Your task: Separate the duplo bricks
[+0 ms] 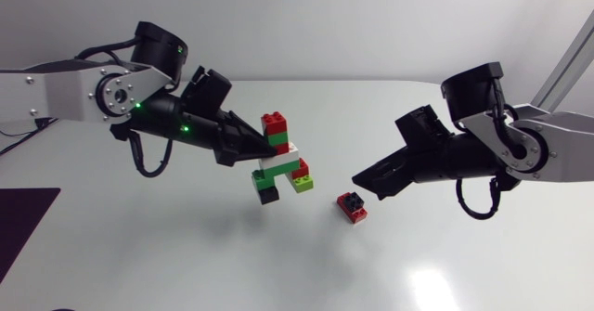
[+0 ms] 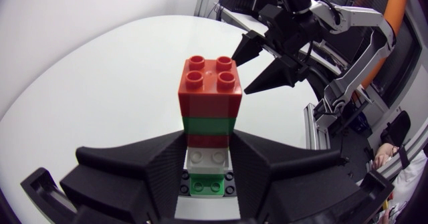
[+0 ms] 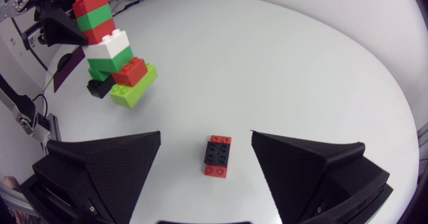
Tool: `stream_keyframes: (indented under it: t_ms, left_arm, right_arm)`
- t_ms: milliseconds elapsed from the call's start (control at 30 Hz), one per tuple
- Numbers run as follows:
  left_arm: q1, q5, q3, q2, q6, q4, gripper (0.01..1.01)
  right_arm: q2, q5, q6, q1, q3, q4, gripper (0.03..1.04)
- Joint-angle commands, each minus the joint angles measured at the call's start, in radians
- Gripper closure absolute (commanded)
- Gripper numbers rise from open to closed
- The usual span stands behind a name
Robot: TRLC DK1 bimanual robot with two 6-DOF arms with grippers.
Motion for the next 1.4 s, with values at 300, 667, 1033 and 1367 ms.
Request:
stream_keyframes:
  t_ms: [300,667,1033,1367]
  left_arm:
    - [-0.103,-0.059,0.08,0.071,-0.268,0.177,0.811]
    - [-0.134,-0.119,0.132,0.112,-0.368,0.24,0.811]
    - [-0.138,-0.122,0.16,0.12,-0.434,0.263,0.811]
    - [-0.163,-0.12,0.16,0.1,-0.47,0.26,0.811]
  right_arm:
    - [-0.072,0.147,0.098,0.091,-0.017,0.061,0.08]
    - [-0.13,0.228,0.112,0.165,-0.046,0.085,0.08]
    - [-0.078,0.239,0.117,0.196,-0.057,0.144,0.08]
    - [-0.051,0.257,0.106,0.188,-0.054,0.182,0.08]
